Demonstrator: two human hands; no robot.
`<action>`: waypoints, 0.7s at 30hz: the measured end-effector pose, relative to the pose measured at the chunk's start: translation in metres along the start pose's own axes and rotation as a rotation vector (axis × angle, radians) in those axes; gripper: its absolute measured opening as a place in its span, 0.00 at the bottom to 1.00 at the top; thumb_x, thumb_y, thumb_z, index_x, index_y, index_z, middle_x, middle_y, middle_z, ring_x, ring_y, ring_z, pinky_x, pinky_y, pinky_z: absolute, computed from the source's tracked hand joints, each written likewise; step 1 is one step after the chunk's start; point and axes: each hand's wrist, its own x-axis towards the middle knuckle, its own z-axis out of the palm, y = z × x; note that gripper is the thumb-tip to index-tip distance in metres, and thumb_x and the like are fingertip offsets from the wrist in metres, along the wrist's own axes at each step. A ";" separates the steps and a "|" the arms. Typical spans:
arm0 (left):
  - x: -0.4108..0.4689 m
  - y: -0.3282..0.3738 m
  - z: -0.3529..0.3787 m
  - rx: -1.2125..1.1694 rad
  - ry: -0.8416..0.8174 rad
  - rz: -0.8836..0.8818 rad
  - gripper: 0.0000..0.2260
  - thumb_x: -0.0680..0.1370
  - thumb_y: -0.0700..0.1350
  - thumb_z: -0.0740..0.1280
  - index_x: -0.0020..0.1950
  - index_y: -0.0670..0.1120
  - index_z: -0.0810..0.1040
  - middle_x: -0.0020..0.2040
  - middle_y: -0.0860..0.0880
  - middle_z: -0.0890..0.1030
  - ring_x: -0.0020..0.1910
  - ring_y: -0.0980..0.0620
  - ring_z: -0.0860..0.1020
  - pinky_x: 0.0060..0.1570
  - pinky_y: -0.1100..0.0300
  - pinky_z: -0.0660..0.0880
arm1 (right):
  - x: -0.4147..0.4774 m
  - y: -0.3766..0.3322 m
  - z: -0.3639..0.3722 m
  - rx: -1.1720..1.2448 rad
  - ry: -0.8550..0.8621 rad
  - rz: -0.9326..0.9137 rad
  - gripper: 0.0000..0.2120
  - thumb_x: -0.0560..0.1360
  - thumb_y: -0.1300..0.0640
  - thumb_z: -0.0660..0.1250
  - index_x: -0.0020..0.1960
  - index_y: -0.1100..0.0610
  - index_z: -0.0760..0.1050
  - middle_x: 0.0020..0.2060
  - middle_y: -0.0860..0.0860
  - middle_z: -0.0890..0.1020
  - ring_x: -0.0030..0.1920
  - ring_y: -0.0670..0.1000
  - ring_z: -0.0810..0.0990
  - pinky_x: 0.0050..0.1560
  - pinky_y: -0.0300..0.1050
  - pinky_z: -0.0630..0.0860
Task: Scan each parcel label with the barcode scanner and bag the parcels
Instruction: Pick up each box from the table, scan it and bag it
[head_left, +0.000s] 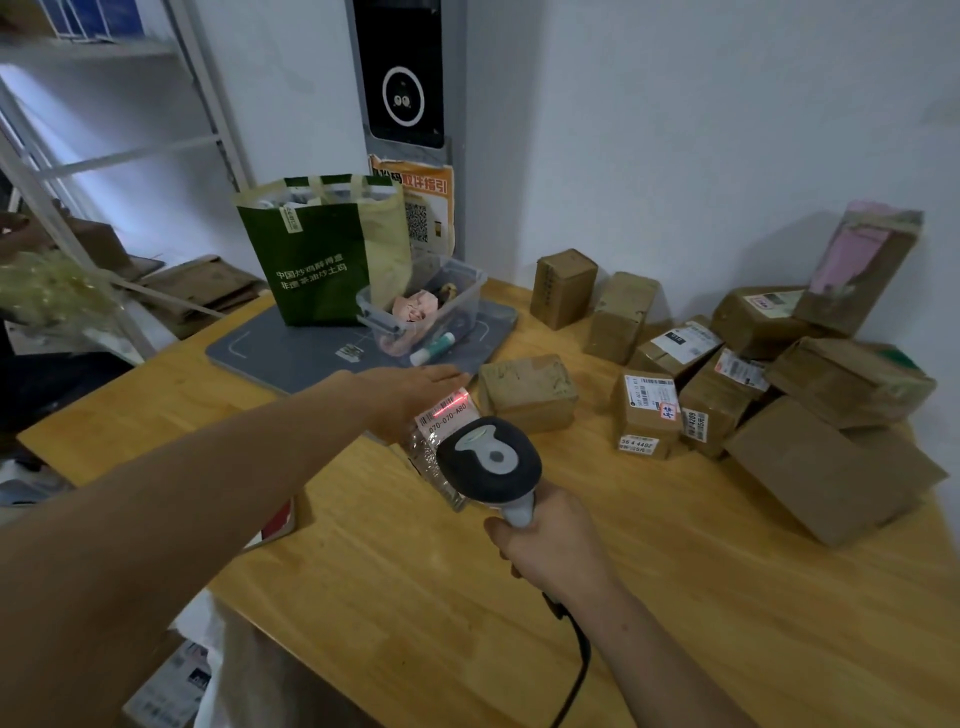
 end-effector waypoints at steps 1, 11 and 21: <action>0.000 0.000 0.001 0.002 -0.003 0.002 0.49 0.72 0.39 0.73 0.79 0.49 0.40 0.79 0.52 0.40 0.78 0.51 0.46 0.72 0.53 0.57 | 0.000 0.000 0.000 -0.002 -0.003 -0.002 0.06 0.71 0.58 0.68 0.46 0.60 0.74 0.37 0.56 0.82 0.37 0.56 0.82 0.38 0.52 0.79; -0.002 0.004 0.000 -0.005 -0.008 -0.014 0.49 0.71 0.36 0.73 0.79 0.49 0.40 0.79 0.51 0.41 0.78 0.50 0.47 0.72 0.54 0.58 | 0.000 0.000 -0.002 -0.002 -0.023 -0.009 0.06 0.72 0.59 0.68 0.47 0.59 0.74 0.37 0.56 0.82 0.37 0.56 0.82 0.39 0.53 0.79; -0.009 -0.004 0.012 -0.086 0.015 -0.086 0.52 0.70 0.37 0.74 0.79 0.50 0.38 0.79 0.52 0.41 0.78 0.49 0.48 0.72 0.54 0.60 | 0.001 -0.011 -0.001 0.171 -0.097 0.059 0.08 0.73 0.60 0.69 0.44 0.51 0.70 0.34 0.53 0.81 0.27 0.48 0.77 0.28 0.41 0.75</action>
